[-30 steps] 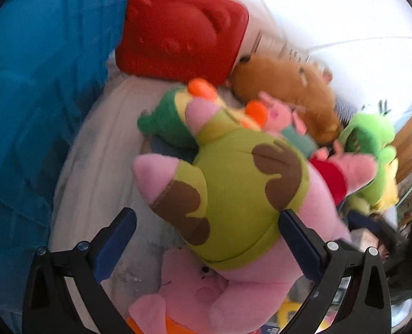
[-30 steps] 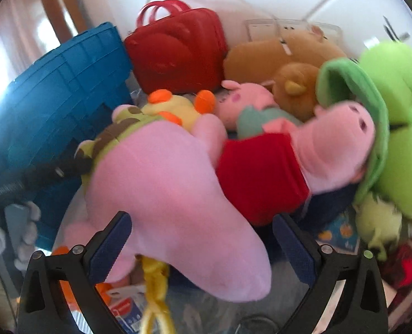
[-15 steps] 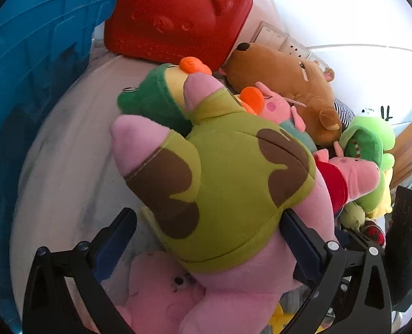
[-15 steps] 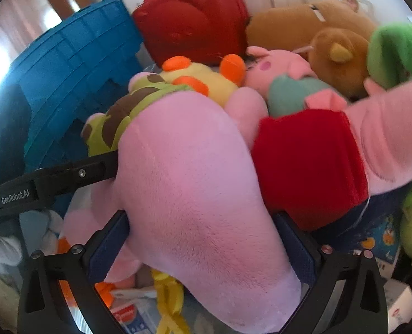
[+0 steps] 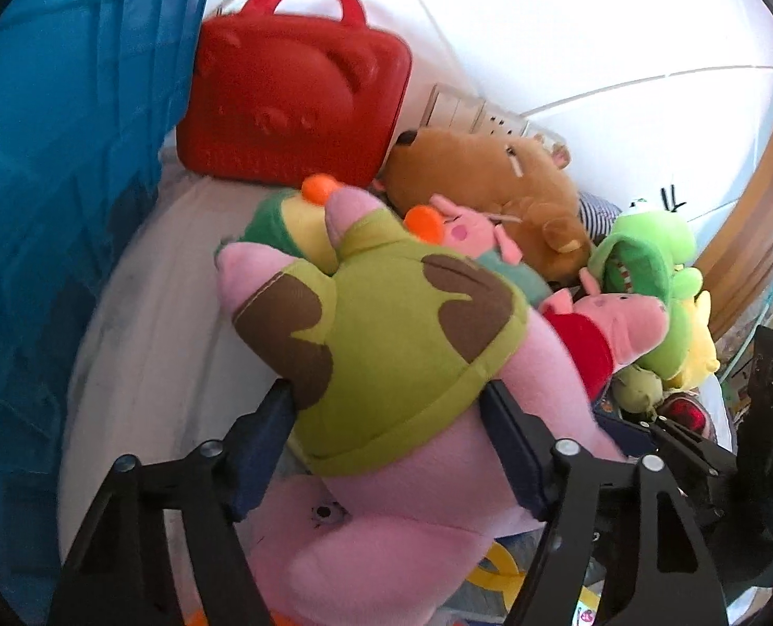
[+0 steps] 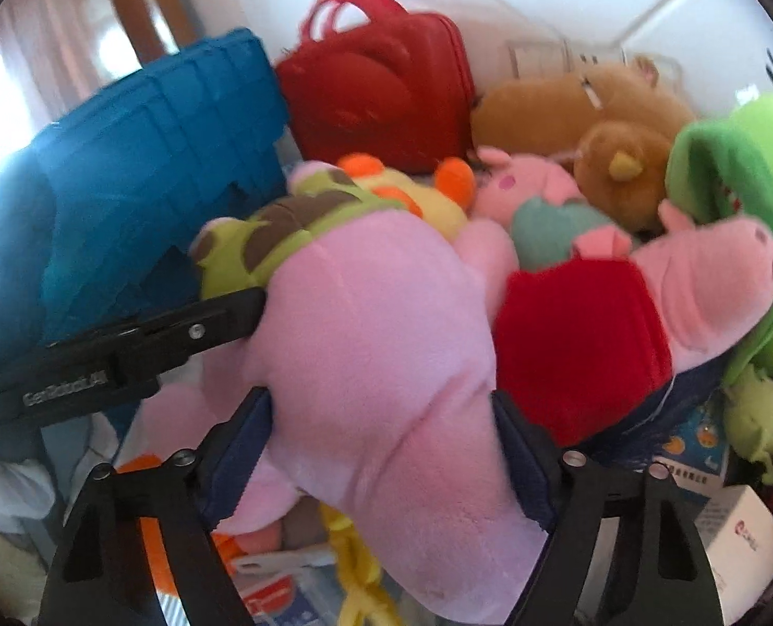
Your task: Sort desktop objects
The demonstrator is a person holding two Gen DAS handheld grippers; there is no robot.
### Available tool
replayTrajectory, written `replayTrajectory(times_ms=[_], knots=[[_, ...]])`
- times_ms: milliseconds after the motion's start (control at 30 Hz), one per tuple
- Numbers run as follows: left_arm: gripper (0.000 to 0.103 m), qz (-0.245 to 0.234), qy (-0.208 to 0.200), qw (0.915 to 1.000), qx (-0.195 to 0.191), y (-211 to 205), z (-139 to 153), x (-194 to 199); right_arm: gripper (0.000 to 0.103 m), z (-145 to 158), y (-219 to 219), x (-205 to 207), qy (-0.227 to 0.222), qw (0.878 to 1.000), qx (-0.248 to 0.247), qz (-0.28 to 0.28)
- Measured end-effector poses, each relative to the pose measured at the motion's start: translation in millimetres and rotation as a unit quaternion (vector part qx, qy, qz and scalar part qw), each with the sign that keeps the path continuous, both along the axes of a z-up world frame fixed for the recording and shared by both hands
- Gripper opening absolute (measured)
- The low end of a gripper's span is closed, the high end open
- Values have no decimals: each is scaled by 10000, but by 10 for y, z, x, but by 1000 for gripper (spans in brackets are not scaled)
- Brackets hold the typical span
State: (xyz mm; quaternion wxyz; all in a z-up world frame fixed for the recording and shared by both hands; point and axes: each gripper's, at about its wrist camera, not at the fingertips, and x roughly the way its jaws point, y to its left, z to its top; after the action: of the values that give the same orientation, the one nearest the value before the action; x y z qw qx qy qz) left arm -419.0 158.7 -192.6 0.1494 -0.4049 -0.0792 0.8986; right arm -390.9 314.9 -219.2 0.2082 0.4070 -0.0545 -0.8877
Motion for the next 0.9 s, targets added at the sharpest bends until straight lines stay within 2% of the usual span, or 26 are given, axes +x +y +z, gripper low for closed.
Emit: replayTrajectory(times_ms=[33, 67, 133, 200, 233, 267, 300, 333, 400, 533, 600, 700, 767, 900], knots=[[64, -100, 10, 9999, -13, 27, 38, 16, 55, 56, -27, 33, 76, 9999, 7, 96], [64, -135, -36, 9998, -116, 68, 47, 29, 49, 84, -57, 32, 25, 9999, 62, 111], [64, -75, -123, 9993, -343, 117, 45, 61, 47, 107, -90, 9, -111, 9997, 129, 185], [71, 158, -149, 9984, -524, 31, 49, 87, 50, 94, 4, 19, -193, 9998, 56, 27], [84, 290, -155, 9974, -634, -30, 52, 91, 61, 98, 68, 35, -206, 9998, -16, -27], [92, 422, -162, 9962, -743, -91, 54, 95, 74, 104, 135, 53, -213, 9997, -96, -69], [94, 525, -193, 9953, -793, -148, 56, 89, 84, 109, 182, 43, -236, 9996, -102, -117], [95, 591, -264, 9948, -791, -196, 53, 82, 103, 113, 225, 26, -263, 9995, -90, -167], [95, 655, -411, 9942, -749, -264, 41, 83, 103, 140, 283, -55, -289, 9992, -145, -229], [95, 510, -599, 9946, -670, -219, -15, 234, 103, 189, 285, -287, -405, 9985, -379, 0], [95, 416, -700, 9940, -727, -160, -85, 304, 103, 141, 252, -371, -528, 9982, -290, 79], [95, 471, -772, 9906, -1030, -82, -269, 326, 102, -50, 229, -470, -903, 9956, -249, 98], [96, 554, -709, 9901, -1076, -122, -332, 313, 96, -186, 227, -445, -1210, 9906, -610, 177], [100, 799, -456, 9836, -1549, -253, -331, 161, 90, -225, 18, -245, -1238, 9899, -615, 321]])
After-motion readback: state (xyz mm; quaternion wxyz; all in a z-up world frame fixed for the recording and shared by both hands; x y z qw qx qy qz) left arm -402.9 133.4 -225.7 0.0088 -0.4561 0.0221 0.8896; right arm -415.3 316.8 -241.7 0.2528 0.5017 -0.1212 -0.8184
